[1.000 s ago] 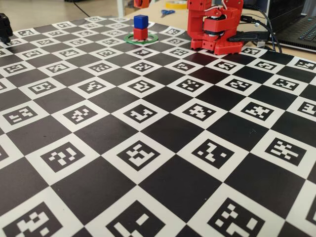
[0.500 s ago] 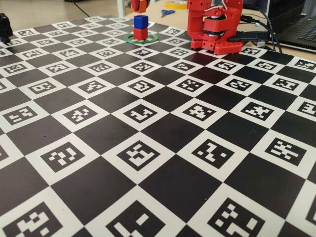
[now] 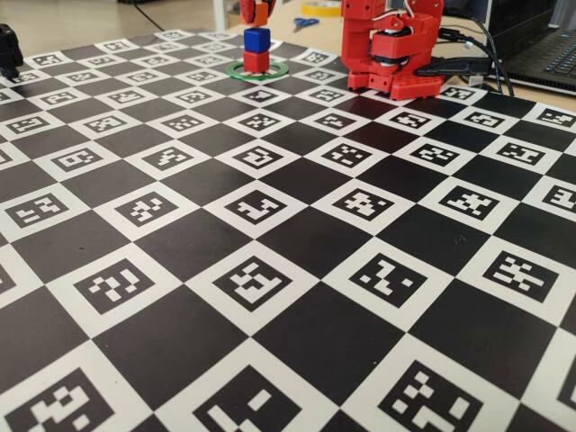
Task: Grab the red cube then put it in the green circle then put the blue cube on top and finally the orange cube on top
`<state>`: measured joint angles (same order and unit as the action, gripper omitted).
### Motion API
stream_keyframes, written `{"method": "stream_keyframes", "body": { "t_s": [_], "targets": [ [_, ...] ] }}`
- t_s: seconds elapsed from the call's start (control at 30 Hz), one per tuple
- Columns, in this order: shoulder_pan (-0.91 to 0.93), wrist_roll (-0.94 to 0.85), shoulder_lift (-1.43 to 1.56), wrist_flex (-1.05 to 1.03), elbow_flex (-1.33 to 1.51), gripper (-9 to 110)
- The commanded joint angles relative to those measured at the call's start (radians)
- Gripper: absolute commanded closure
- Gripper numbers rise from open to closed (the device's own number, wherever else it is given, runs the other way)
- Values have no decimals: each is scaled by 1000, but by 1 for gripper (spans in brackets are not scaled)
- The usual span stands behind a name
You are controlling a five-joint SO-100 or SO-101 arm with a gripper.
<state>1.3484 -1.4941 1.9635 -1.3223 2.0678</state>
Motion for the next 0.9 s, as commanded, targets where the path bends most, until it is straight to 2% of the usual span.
{"method": "stream_keyframes", "body": {
  "t_s": [0.0, 0.4, 0.47, 0.53, 0.63, 0.87],
  "targets": [
    [-11, -3, 6, -6, -5, 94],
    [-12, -11, 8, -20, 2, 93],
    [-11, -17, 9, -25, 3, 89],
    [-11, -15, 11, -26, 3, 78],
    [-8, -17, 12, -29, 3, 69],
    [-6, 0, 20, -28, -3, 62]
  ]
}}
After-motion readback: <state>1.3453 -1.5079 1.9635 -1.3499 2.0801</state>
